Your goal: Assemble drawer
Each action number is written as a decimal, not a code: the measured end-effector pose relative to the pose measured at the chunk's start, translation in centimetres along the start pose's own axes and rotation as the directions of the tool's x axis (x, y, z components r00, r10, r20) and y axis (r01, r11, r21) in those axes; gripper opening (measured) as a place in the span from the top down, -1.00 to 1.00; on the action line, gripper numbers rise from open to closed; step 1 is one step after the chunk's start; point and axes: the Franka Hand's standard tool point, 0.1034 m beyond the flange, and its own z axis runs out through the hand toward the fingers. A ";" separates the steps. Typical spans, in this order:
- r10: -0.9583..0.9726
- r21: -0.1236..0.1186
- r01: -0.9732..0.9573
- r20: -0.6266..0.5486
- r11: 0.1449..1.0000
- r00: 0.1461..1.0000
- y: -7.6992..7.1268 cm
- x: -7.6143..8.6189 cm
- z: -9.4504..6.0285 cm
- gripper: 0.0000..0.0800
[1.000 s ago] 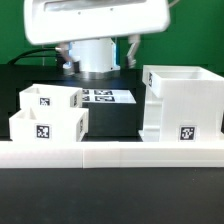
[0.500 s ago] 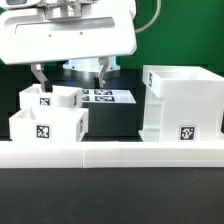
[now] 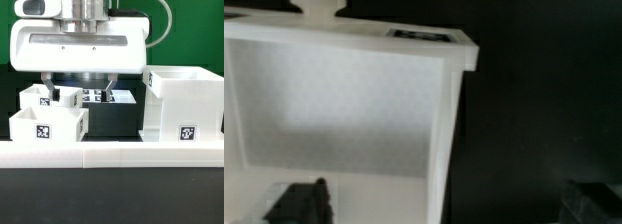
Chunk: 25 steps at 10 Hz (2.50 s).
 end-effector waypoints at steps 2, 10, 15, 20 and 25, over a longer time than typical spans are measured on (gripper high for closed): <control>-0.030 -0.011 0.030 -0.009 0.999 0.999 1.3 -0.5 1.0 -0.62; 0.001 -0.018 -0.001 -0.002 1.000 1.000 2.1 -1.2 3.4 -0.62; -0.001 -0.029 0.001 0.000 1.000 1.000 1.8 -2.0 5.3 -0.62; -0.004 -0.030 0.004 0.004 1.000 1.000 1.8 -2.1 5.5 0.22; -0.009 -0.029 0.009 0.004 1.000 1.000 1.5 -2.1 5.5 0.90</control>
Offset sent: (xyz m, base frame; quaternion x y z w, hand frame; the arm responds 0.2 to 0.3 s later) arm 0.0000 0.0000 0.0000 0.0000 0.0000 0.0000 1.0000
